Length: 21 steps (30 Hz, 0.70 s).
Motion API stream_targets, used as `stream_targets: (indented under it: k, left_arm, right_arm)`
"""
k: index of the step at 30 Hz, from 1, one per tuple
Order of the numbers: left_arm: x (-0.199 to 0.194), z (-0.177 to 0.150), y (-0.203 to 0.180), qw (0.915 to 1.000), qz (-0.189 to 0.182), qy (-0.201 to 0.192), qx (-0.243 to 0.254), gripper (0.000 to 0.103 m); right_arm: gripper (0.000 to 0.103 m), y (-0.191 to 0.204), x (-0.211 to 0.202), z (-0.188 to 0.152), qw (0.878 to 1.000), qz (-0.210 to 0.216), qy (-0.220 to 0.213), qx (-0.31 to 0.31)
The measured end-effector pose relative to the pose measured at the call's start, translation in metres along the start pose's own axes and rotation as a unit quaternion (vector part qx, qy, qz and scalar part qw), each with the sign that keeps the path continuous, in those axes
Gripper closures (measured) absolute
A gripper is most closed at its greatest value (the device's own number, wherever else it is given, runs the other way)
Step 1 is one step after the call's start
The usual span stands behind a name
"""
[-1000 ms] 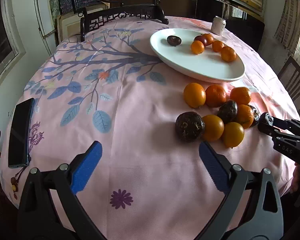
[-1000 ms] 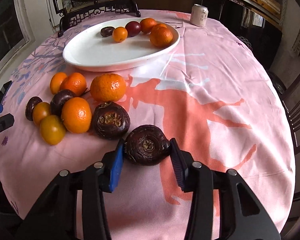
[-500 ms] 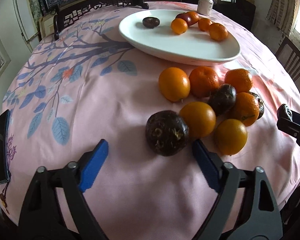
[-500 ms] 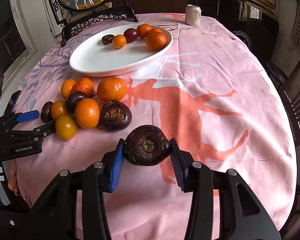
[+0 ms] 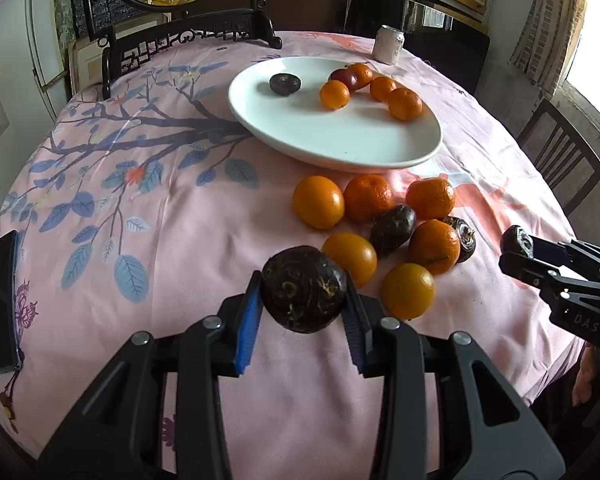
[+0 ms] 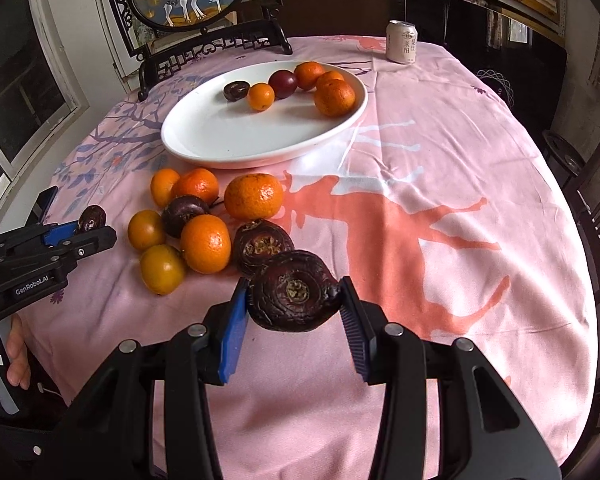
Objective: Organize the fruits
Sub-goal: 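Grasp a dark purple fruit with the right gripper while the left gripper grasps another, then lower both dark fruits onto the white plate and open both grippers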
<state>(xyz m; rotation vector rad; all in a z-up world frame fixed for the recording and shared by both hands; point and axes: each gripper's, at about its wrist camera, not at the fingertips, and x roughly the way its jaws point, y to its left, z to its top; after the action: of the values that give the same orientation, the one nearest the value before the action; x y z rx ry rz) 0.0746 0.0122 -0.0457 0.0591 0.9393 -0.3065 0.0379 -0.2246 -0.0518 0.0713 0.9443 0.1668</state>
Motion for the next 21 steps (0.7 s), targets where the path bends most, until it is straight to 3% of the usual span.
stream_targets:
  k: [6, 10, 16, 21]
  left_arm:
    - [-0.010, 0.019, 0.003, 0.9998, -0.020, -0.007, 0.000, 0.065]
    - [-0.005, 0.057, 0.009, 0.9998, -0.019, -0.009, -0.001, 0.065]
    - [0.047, 0.157, 0.026, 0.9991, 0.003, 0.012, -0.040, 0.065]
    - [0.104, 0.200, 0.024, 0.9969, 0.026, 0.049, -0.055, 0.065]
  right_arm:
    - [0.058, 0.010, -0.001, 0.014, 1.000, 0.006, -0.006, -0.014]
    - [0.058, 0.019, -0.001, 0.043, 0.999, 0.018, -0.015, -0.044]
    - [0.058, 0.036, 0.030, 0.129, 0.995, 0.026, -0.029, -0.092]
    - [0.058, 0.027, 0.092, 0.179, 0.995, -0.028, 0.001, -0.099]
